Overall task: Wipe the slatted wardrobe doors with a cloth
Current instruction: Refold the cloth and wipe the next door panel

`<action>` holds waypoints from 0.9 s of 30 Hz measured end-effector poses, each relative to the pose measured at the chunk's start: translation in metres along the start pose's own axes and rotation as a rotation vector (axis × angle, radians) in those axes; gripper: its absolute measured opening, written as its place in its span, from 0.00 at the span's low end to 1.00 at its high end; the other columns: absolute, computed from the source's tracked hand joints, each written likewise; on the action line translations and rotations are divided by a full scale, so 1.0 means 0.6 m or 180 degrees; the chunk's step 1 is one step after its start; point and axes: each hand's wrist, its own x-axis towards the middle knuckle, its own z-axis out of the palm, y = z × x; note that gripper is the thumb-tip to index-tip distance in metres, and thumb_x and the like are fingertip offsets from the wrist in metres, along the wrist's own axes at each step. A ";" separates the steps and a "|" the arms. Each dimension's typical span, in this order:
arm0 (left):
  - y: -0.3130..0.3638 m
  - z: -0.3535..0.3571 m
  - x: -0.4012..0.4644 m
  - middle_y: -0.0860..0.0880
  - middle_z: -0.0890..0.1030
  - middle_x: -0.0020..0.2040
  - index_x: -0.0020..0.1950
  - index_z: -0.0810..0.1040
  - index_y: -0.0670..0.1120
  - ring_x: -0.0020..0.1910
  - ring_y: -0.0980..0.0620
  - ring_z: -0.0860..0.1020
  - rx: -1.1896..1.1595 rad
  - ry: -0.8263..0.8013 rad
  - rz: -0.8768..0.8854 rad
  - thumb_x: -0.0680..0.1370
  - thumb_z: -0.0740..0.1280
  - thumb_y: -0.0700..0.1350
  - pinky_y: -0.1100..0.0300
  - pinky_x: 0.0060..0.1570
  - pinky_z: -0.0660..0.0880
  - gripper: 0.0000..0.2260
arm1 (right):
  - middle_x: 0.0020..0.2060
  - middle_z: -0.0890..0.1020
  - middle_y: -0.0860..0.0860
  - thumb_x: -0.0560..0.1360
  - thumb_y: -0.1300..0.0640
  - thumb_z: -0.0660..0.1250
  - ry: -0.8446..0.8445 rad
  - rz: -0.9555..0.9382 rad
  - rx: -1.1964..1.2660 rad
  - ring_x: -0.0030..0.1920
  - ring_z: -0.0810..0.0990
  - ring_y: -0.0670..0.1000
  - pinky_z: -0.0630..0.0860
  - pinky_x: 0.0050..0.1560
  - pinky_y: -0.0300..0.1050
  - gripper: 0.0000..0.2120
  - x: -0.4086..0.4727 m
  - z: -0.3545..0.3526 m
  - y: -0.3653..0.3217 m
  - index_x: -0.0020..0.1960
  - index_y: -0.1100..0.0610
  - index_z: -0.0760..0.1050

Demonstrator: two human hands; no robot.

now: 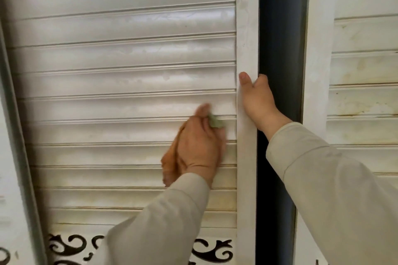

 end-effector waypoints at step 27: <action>-0.073 -0.056 0.067 0.51 0.84 0.50 0.53 0.80 0.50 0.49 0.48 0.82 0.0866 -0.1759 0.2597 0.74 0.65 0.54 0.55 0.51 0.76 0.12 | 0.79 0.40 0.58 0.82 0.41 0.54 0.0395 -0.1744 -0.2706 0.79 0.37 0.60 0.38 0.76 0.53 0.37 -0.047 0.122 -0.051 0.81 0.56 0.40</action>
